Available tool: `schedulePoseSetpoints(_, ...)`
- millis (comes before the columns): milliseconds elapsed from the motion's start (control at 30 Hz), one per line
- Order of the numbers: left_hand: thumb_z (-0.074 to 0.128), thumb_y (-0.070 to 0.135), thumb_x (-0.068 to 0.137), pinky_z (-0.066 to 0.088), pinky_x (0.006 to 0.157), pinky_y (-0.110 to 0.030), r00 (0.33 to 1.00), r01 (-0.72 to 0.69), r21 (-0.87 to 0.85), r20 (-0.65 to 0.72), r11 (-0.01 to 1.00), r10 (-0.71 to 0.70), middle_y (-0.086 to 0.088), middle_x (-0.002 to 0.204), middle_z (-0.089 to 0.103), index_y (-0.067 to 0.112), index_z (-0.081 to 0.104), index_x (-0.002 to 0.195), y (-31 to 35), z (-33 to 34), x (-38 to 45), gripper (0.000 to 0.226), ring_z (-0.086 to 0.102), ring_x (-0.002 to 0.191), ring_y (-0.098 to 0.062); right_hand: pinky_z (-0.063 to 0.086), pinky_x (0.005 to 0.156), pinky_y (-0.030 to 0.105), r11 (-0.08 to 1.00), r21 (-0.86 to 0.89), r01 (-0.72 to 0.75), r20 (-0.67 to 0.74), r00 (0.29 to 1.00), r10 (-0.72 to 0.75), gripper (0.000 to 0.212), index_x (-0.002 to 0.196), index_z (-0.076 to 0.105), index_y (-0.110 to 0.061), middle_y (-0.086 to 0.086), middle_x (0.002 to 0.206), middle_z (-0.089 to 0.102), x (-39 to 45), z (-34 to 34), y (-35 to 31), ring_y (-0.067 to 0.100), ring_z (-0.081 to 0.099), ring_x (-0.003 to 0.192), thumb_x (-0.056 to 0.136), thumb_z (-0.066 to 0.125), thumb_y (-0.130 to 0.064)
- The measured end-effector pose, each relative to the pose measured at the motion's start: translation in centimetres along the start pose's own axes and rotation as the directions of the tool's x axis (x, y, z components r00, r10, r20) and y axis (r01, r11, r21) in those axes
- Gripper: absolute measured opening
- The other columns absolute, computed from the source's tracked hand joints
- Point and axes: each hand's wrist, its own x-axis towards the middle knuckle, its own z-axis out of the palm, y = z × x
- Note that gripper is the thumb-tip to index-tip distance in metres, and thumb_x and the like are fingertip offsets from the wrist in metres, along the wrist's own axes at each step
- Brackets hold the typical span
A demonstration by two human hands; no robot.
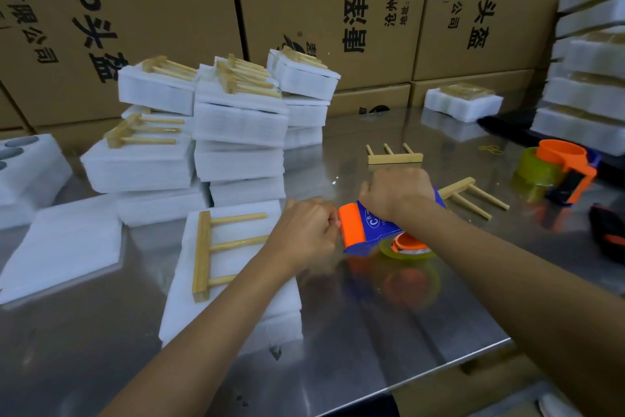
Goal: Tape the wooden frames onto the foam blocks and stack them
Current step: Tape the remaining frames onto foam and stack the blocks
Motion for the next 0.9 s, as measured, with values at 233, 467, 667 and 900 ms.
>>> schedulePoseSetpoints(233,0.047,0.021,0.092,0.035,0.084,-0.035,0.995,-0.09,0.096,-0.025,0.991,0.093,-0.003,0.089,0.062,0.013,0.059,0.088,0.0,-0.1,0.0,0.015,0.057,0.086,-0.025,0.034,0.064,0.031,0.997,0.027,-0.077,-0.009,0.997,0.077,0.038,0.064,0.046,-0.019,0.002,0.07,0.051,-0.4,-0.1,-0.1,0.024,0.052,0.073,0.097,0.038,-0.035)
schedulePoseSetpoints(467,0.049,0.024,0.095,0.04,0.088,-0.039,0.99,-0.062,-0.127,-0.132,0.99,0.045,0.005,0.091,0.062,0.015,0.06,0.09,-0.1,-0.3,-0.2,0.014,0.057,0.086,-0.018,0.035,0.066,0.03,0.998,-0.025,-0.053,-0.058,0.997,0.052,0.027,0.082,0.061,-0.021,0.003,0.095,0.071,0.3,0.2,-1.5,0.025,0.064,0.088,0.097,0.041,-0.03)
schedulePoseSetpoints(667,0.047,0.019,0.098,0.045,0.08,-0.027,0.968,0.237,-0.638,0.092,0.733,-0.233,0.009,0.097,0.063,0.019,0.066,0.094,-0.4,-1.0,0.2,0.02,0.056,0.095,-0.011,0.027,0.053,0.028,0.995,-0.051,-0.091,-0.137,0.987,0.083,0.024,0.088,0.061,-0.017,0.002,0.072,0.059,-0.1,0.9,-0.8,0.026,0.053,0.067,0.096,0.041,-0.024)
schedulePoseSetpoints(900,0.041,0.008,0.093,0.035,0.111,-0.049,0.966,0.223,-0.675,0.058,0.703,-0.25,0.006,0.111,0.057,0.044,0.068,0.074,-0.6,-1.6,0.3,0.049,0.047,0.125,-0.02,0.028,0.054,0.029,0.97,0.094,-0.225,-0.229,0.943,0.241,0.046,0.085,0.066,-0.013,0.007,0.075,0.067,-3.3,3.1,-1.7,0.029,0.059,0.064,0.102,0.032,-0.04)
